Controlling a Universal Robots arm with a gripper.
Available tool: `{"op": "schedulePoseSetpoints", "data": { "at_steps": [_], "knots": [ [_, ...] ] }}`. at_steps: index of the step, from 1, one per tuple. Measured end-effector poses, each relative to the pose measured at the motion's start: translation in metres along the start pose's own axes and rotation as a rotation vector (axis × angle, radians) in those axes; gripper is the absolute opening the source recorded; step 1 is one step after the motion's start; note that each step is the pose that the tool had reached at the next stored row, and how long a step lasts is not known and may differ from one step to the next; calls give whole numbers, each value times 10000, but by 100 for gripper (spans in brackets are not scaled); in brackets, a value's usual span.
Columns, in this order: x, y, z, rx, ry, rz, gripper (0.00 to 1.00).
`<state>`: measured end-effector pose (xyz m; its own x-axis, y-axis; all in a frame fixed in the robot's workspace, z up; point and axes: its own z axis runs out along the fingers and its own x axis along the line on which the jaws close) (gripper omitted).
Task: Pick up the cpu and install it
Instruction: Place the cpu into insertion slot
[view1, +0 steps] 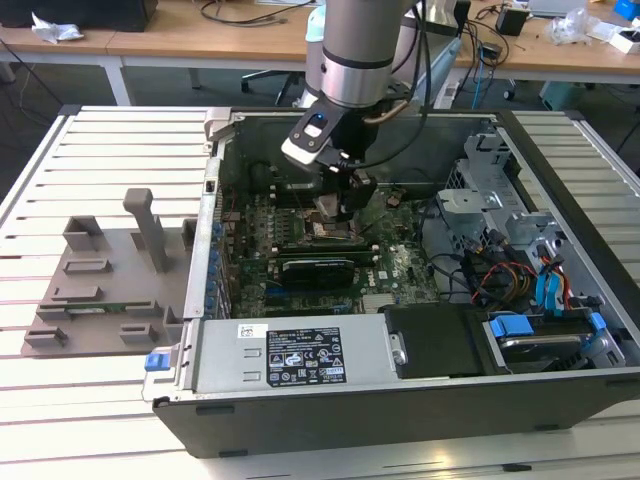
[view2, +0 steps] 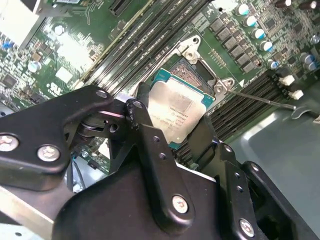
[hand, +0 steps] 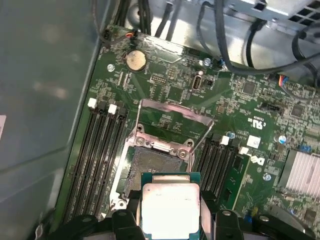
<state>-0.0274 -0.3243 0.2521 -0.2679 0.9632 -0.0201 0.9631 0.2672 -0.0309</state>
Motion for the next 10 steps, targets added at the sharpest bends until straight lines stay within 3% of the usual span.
{"op": "schedulePoseSetpoints", "data": {
  "at_steps": [2, 6, 10],
  "knots": [
    [0, 0, 4, 13, 19, 629, 55],
    [0, 0, 11, 31, 37, 1432, 55],
    [0, 1, 17, 43, 54, 2002, 55]
  ]
}}
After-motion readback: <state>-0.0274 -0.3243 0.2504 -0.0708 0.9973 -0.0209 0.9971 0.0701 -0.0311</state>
